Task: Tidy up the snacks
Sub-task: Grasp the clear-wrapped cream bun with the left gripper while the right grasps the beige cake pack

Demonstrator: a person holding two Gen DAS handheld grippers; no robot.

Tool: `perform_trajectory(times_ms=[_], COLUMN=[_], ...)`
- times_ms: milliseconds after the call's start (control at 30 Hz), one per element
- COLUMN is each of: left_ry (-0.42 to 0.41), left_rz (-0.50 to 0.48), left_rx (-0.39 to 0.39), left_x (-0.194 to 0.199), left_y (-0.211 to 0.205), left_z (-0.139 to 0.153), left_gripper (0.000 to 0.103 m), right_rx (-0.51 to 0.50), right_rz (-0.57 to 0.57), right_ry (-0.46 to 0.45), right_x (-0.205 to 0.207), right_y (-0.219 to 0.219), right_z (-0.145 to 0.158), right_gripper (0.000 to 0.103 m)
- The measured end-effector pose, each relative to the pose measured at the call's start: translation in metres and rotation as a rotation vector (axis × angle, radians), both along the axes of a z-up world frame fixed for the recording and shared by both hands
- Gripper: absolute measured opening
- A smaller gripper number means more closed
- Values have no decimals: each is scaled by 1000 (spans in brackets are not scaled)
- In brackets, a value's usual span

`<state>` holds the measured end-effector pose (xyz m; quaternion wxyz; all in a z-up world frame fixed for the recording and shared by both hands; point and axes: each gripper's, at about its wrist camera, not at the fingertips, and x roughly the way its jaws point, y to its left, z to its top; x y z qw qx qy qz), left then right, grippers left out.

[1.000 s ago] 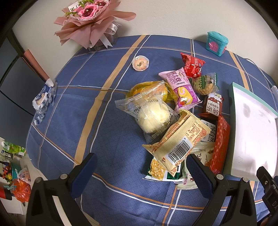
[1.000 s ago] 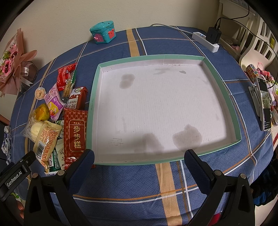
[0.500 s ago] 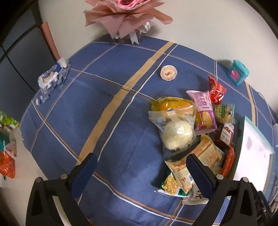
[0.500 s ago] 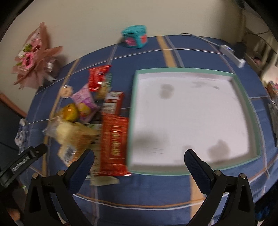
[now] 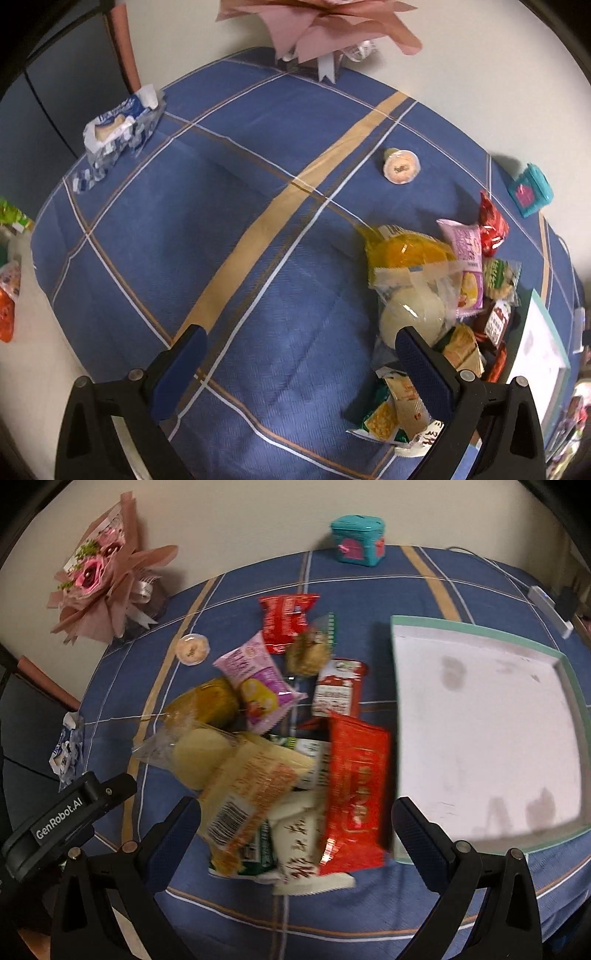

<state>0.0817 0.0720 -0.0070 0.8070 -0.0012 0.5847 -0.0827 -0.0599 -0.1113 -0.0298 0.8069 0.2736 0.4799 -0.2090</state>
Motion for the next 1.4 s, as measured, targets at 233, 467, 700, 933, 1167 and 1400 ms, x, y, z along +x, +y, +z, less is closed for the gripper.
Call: perform_trajectory(times_ms=[233,467,700,933,1167,1400], left_ry=[10,20,38,99,151,174], left_rz=[42,97,78,-2,-57,-95], left_rx=[4,1,-53,-104,-124,-142], left_x=[9,16,18,16,14,14], left_y=[4,10,-2,-33,-62,-85], left_z=[-1,-2,2,-10,-30,-46], left_gripper=[103,103,103,103,97,66], right_rx=[16,24,45,40,63,68], right_rz=[23,43,49,49,63,76], right_ry=[-5,23,68,90,81,69], right_x=[30,43,47,39,31,34], right_y=[8,12,9,0,-12,-15], right_z=[-9,-22,-38,-40,-41,-43], right_gripper=[102,94,76,50,44,44])
